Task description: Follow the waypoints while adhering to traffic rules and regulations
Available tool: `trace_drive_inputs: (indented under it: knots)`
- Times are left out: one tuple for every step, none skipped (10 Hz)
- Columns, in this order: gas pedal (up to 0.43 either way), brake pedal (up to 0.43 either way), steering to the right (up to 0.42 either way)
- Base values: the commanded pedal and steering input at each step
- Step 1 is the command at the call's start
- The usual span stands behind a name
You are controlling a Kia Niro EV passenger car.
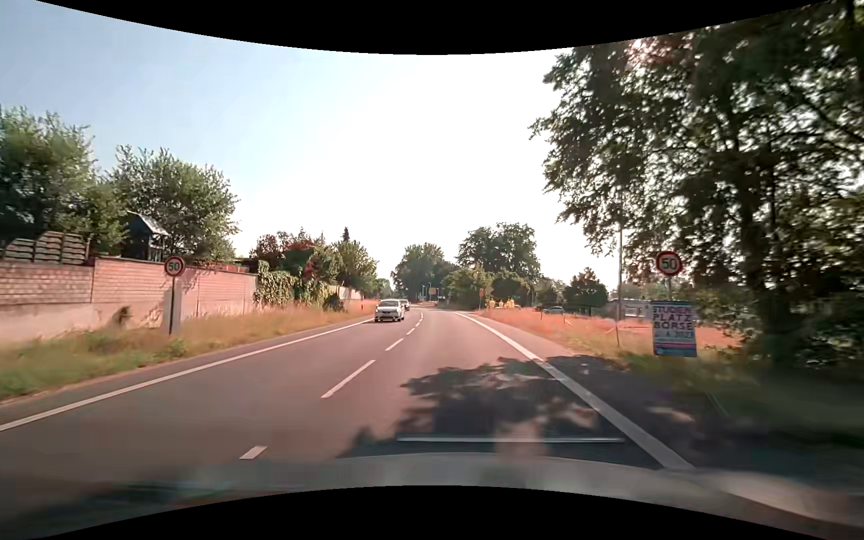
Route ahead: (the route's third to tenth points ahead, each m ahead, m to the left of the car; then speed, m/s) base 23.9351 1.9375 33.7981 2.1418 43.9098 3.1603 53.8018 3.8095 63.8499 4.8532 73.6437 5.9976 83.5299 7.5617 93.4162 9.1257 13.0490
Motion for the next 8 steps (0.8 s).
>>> trace_drive_inputs:
  knots:
    - [0.028, 0.0, -0.012]
    - [0.028, 0.0, -0.012]
    - [0.028, 0.0, -0.012]
    - [0.028, 0.0, -0.012]
    - [0.028, 0.0, -0.012]
    - [0.028, 0.0, -0.012]
    - [0.028, 0.0, -0.012]
    - [0.028, 0.0, -0.012]
